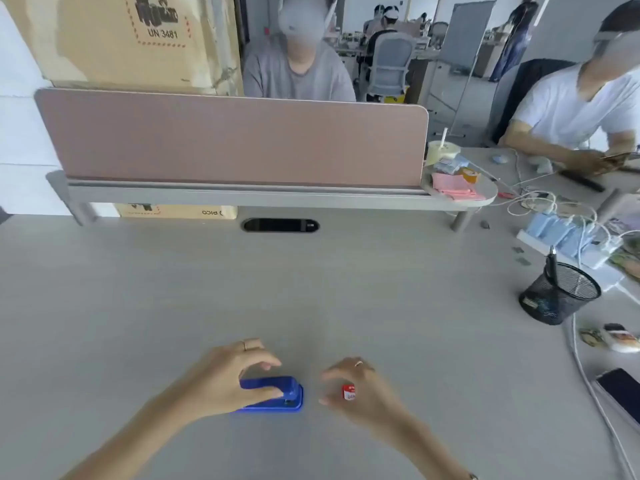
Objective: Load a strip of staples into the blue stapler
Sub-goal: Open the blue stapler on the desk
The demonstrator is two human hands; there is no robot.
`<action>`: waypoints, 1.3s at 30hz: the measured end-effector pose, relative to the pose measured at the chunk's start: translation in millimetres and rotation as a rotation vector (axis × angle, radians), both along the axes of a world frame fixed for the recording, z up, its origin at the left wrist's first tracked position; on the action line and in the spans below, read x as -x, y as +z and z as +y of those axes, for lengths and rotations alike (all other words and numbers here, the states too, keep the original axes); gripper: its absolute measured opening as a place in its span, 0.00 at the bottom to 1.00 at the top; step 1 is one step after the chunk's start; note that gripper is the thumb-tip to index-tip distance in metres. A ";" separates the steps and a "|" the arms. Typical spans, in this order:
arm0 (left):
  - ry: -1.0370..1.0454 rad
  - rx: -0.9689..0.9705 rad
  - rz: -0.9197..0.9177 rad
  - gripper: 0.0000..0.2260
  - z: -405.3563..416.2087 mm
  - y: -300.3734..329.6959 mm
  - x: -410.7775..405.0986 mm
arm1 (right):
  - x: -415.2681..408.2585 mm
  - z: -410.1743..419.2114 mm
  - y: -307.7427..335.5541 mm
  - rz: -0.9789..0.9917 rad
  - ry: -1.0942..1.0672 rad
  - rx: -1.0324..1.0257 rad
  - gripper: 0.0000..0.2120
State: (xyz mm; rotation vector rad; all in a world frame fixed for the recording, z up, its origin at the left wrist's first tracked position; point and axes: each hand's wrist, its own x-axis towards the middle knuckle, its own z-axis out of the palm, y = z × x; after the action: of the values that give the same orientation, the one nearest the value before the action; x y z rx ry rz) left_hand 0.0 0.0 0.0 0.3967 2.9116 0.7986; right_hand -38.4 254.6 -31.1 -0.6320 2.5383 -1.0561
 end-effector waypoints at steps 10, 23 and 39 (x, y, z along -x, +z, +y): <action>-0.061 0.032 0.324 0.14 10.8 -51.7 3.3 | -9.7 -28.4 -32.3 0.302 0.044 0.072 0.08; -0.021 -0.122 0.412 0.12 12.4 -63.1 0.2 | -3.7 -44.7 -39.1 0.328 0.013 0.126 0.17; 0.027 -0.237 0.570 0.13 17.3 -66.3 -1.7 | -10.9 -43.9 -37.4 0.339 -0.010 0.139 0.09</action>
State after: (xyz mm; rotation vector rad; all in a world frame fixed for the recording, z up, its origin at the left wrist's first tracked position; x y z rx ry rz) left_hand 1.7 17.3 -66.3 0.7117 3.3438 1.2142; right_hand -27.5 210.7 -68.5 -0.9054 2.7687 -1.2276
